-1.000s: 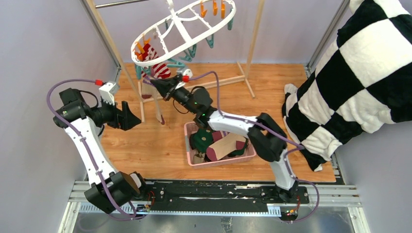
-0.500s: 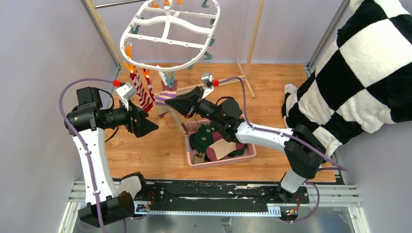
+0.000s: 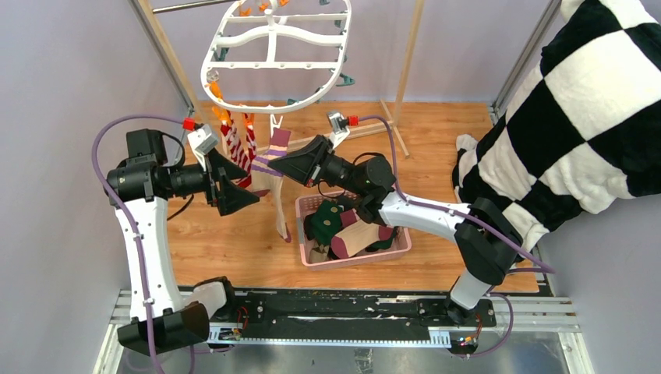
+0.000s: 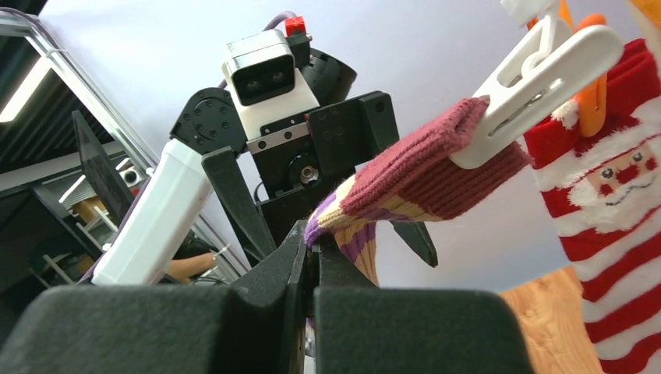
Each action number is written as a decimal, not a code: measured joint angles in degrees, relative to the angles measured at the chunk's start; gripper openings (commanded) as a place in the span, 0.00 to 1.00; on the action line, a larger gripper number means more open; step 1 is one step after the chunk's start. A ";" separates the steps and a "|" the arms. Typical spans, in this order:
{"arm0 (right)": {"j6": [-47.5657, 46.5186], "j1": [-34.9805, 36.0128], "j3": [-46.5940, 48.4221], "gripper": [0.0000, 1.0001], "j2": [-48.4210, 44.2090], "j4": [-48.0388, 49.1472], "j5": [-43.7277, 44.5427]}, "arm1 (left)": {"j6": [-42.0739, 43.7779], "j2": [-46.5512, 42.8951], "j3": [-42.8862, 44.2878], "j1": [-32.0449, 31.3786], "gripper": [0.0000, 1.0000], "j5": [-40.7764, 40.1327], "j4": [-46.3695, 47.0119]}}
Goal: Remove the socks clipped to the hanger
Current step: Remove the sock from the hanger.
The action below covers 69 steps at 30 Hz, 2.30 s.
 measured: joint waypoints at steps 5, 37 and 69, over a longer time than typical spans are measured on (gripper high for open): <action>2.69 -0.09 0.76 0.00 0.31 0.17 -1.38 | 1.27 1.53 0.02 -1.62 0.98 3.28 0.00; -1.68 0.35 2.27 0.11 -1.31 -12.20 -1.57 | 5.33 3.10 -6.58 -5.53 0.00 9.55 -0.52; -23.34 1.81 22.80 0.82 -2.64 -54.07 19.91 | 4.57 -0.61 -9.16 -6.03 0.00 8.33 -0.35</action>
